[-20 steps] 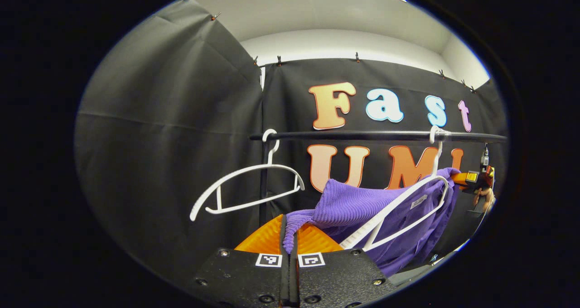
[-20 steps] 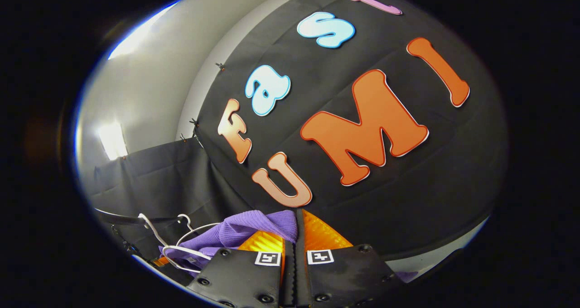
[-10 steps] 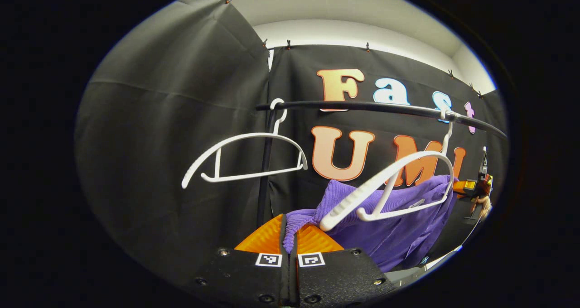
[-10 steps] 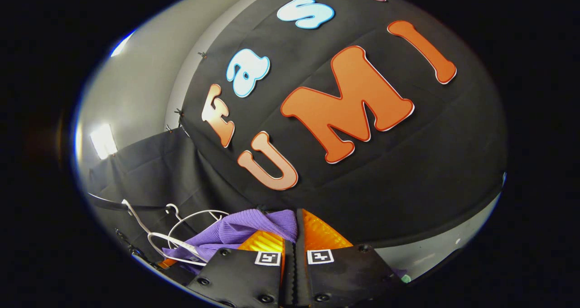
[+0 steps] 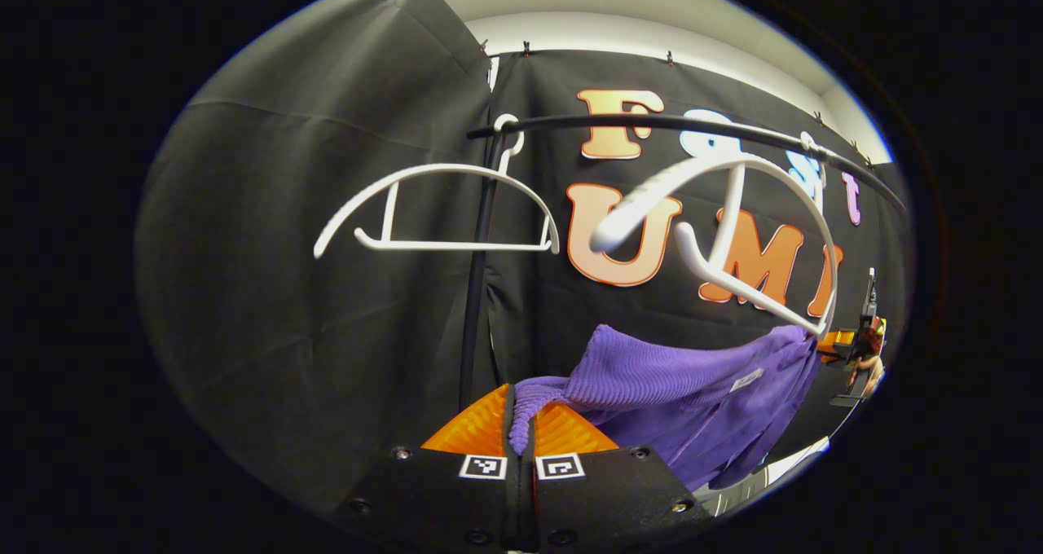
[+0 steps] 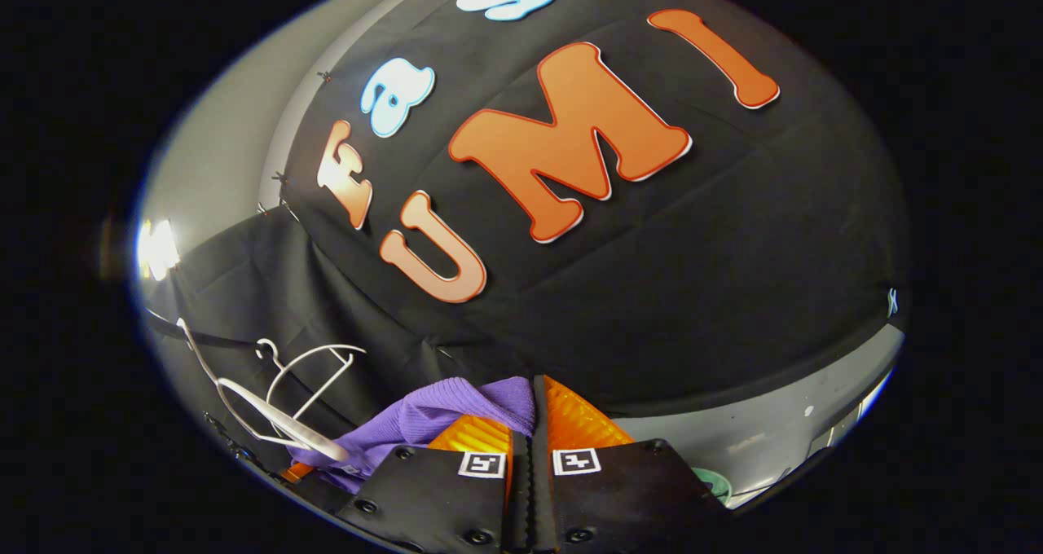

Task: Grasp the clothes on the hanger with both hands and then place them into the laundry hamper below.

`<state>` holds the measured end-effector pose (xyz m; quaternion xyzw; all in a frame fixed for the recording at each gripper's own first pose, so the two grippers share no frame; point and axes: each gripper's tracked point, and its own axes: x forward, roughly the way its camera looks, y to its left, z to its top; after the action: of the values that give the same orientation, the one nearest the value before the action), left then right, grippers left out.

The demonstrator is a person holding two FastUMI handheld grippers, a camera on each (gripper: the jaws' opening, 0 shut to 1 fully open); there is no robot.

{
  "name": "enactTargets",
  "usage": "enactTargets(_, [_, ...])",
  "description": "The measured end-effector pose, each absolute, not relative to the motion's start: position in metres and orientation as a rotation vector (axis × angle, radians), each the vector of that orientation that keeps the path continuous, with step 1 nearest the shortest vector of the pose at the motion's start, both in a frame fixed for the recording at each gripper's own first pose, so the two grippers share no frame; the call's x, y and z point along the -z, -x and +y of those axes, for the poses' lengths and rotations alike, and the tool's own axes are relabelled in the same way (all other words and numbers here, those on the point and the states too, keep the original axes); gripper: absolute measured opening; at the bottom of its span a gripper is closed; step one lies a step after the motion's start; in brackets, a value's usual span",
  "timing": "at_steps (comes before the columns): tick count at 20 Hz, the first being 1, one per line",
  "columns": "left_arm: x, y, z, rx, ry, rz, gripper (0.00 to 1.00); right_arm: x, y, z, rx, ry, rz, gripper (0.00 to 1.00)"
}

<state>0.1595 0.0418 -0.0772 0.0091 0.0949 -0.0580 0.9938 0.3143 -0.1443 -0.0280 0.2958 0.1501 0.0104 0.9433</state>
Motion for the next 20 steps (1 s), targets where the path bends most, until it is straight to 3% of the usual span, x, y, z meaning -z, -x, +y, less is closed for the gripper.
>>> enactTargets(10, [0.131,-0.14,0.005,0.171,-0.05,0.276,0.0,0.099,-0.246,-0.164,0.123,-0.611,0.327,0.08])
enactTargets(20, [0.167,-0.119,-0.093,0.365,-0.014,0.36,0.0,0.133,-0.177,-0.155,0.219,-0.649,0.321,0.08])
